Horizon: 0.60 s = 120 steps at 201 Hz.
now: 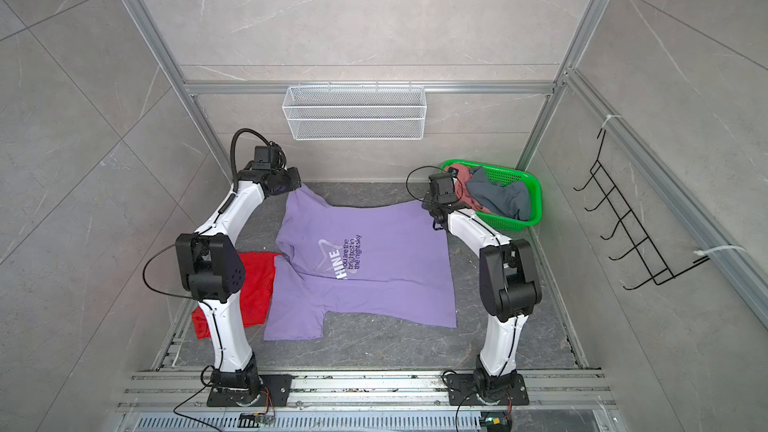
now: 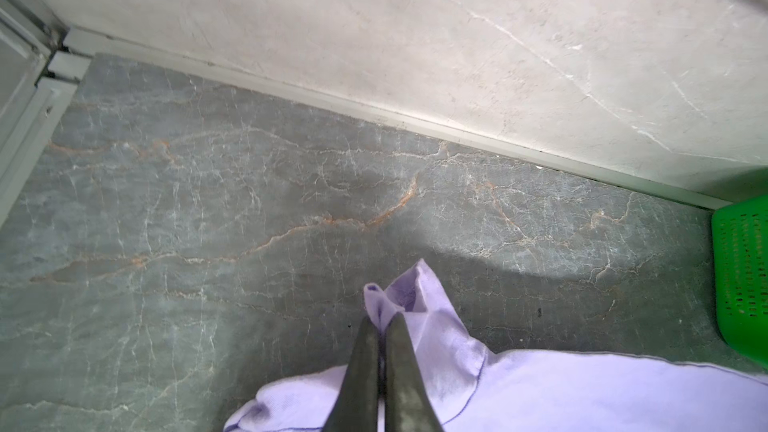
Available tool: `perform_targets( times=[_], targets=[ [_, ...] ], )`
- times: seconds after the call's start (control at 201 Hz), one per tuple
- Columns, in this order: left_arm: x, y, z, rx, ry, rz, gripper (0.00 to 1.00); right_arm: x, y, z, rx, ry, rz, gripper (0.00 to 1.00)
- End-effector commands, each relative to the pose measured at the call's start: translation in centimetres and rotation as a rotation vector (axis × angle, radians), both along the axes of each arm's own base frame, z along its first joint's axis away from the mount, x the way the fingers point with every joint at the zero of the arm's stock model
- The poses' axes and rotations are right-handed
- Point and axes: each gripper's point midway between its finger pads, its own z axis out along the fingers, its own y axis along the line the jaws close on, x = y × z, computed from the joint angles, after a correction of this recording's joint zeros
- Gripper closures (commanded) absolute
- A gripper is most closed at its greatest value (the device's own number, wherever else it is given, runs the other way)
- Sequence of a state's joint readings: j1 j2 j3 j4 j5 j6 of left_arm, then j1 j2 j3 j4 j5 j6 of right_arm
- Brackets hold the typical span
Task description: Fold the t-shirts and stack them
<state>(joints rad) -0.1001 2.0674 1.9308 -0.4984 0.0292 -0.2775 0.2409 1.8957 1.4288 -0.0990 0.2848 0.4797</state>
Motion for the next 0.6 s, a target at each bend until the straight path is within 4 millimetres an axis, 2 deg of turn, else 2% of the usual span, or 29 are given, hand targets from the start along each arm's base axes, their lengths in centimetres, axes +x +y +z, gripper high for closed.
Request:
perform_targets(
  times=[0.0,0.119,0.324,0.483,0.593],
  targets=[
    [1.0,0.1,5.2,0.042,-0.15,-0.046,1.0,0.5,-1.1,2.6,0.021,-0.099,-0.071,1.0],
    [1.9,-0.1,5.7,0.058,-0.174,-0.068,1.0,0.9,-1.5,2.8,0.023,-0.12,-0.099,1.0],
    [2.8,-0.4,5.2,0.059,-0.189,-0.082,1.0,1.0,-2.2,2.1,0.026,-0.113,-0.106,1.0],
    [2.3,-0.3,4.5,0.057,-0.169,-0.077,1.0,0.7,-2.1,1.4,0.02,-0.093,-0.091,1.0],
    [1.0,0.2,4.0,0.067,-0.154,-0.06,1.0,0.4,-1.9,1.3,0.015,-0.09,-0.073,1.0]
  ],
)
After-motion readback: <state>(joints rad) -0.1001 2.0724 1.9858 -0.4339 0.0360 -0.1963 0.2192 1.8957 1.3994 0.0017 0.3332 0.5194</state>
